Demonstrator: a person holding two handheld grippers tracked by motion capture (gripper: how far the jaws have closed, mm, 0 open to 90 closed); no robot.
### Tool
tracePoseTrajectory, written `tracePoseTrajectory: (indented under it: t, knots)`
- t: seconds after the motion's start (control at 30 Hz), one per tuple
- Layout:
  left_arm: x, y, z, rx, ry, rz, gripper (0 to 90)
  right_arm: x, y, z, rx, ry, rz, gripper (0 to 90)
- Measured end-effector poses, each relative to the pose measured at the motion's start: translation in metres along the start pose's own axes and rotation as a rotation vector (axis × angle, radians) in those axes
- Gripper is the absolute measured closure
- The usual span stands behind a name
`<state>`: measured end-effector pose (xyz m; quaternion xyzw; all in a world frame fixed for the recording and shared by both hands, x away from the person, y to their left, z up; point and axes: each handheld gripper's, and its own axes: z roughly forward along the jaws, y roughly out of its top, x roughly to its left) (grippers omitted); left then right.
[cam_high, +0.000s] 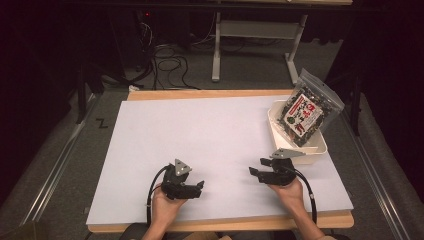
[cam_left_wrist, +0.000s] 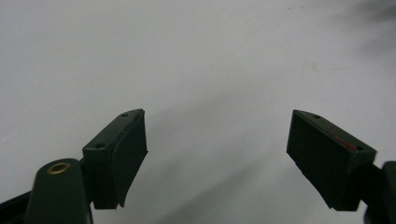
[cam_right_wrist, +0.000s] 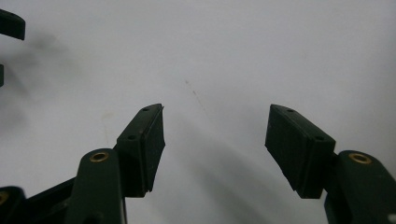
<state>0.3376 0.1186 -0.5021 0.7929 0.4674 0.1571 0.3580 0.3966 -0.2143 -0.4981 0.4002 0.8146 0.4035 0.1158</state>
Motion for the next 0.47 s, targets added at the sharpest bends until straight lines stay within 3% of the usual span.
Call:
tracePoseTrajectory:
  t: [0.17, 0.47]
  knots:
    - [-0.0007, -0.0011, 0.0015, 0.013, -0.004, 0.005, 21.2, 0.0005, -0.0015, 0.0017, 0.007, -0.015, -0.039, 38.9]
    - [0.0003, -0.0024, 0.0041, 0.034, -0.015, 0.011, 21.7, 0.0011, -0.0029, 0.0014, 0.014, -0.007, -0.039, 42.7]
